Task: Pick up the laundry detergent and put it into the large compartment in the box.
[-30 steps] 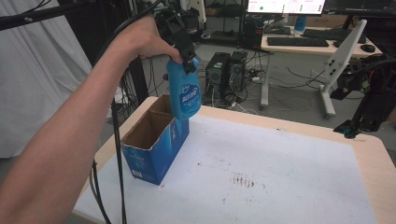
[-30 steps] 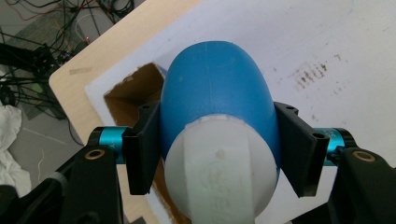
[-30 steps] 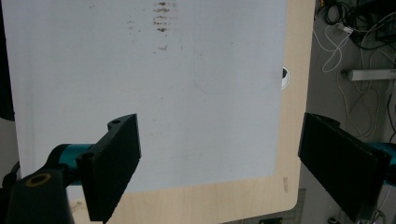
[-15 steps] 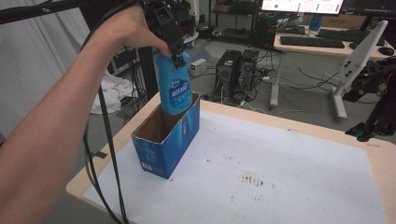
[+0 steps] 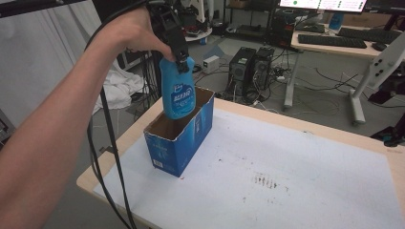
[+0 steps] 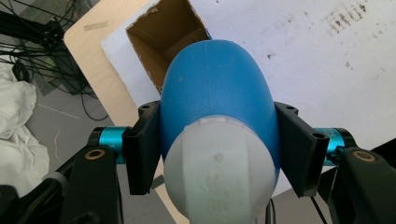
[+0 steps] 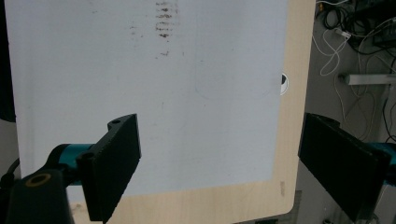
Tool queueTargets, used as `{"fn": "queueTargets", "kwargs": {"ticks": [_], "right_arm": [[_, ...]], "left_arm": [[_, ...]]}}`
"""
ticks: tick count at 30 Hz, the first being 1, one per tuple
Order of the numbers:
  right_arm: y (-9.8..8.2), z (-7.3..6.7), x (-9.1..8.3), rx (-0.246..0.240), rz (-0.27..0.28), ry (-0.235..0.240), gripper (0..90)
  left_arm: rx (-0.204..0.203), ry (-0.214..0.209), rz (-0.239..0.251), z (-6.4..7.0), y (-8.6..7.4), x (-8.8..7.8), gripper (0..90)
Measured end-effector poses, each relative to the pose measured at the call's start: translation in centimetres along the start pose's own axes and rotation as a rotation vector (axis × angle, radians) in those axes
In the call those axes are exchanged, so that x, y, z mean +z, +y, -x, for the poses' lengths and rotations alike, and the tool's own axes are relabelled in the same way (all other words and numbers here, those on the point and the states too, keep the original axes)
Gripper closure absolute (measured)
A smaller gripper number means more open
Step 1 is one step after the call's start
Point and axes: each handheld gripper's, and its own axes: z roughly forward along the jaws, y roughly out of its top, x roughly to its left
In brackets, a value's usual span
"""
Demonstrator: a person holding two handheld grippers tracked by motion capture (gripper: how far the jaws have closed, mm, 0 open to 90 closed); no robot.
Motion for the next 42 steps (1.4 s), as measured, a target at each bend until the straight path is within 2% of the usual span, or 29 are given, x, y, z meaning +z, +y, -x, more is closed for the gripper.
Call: {"fn": "queueTargets", "kwargs": {"ticks": [8,11,12,14,19,26,34,42], "right_arm": [[-0.1,-0.3,-0.3,-0.002,-0.002,-0.006,12.4],[0.0,-0.5,-0.3,-0.004,-0.005,-0.006,12.3],[0.1,-0.5,-0.3,-0.005,-0.006,-0.006,12.4],[0.1,-0.5,-0.3,-0.008,-0.005,-0.007,12.4],[0.5,-0.9,-0.3,-0.018,-0.011,-0.007,12.4],[0.5,-0.9,-0.2,-0.019,-0.02,-0.006,12.3],[0.8,-1.3,-0.2,-0.029,-0.018,-0.003,12.4],[0.9,-1.4,0.0,-0.03,-0.032,-0.004,12.4]], "left_arm": [[0.016,-0.015,-0.011,-0.7,-1.3,1.7,37.9],[0.025,-0.025,-0.022,-0.9,-1.7,2.8,37.9],[0.017,-0.033,-0.015,-0.9,-1.9,3.2,37.9],[0.027,-0.036,-0.018,-1.0,-2.0,3.6,37.9],[0.051,-0.063,-0.03,-1.2,-2.7,6.0,37.9],[0.111,-0.089,-0.056,-1.0,-2.9,8.7,37.9],[0.161,-0.11,-0.057,-0.7,-3.4,11.4,37.8],[0.22,-0.109,-0.086,-0.5,-3.9,13.8,37.8]]}}
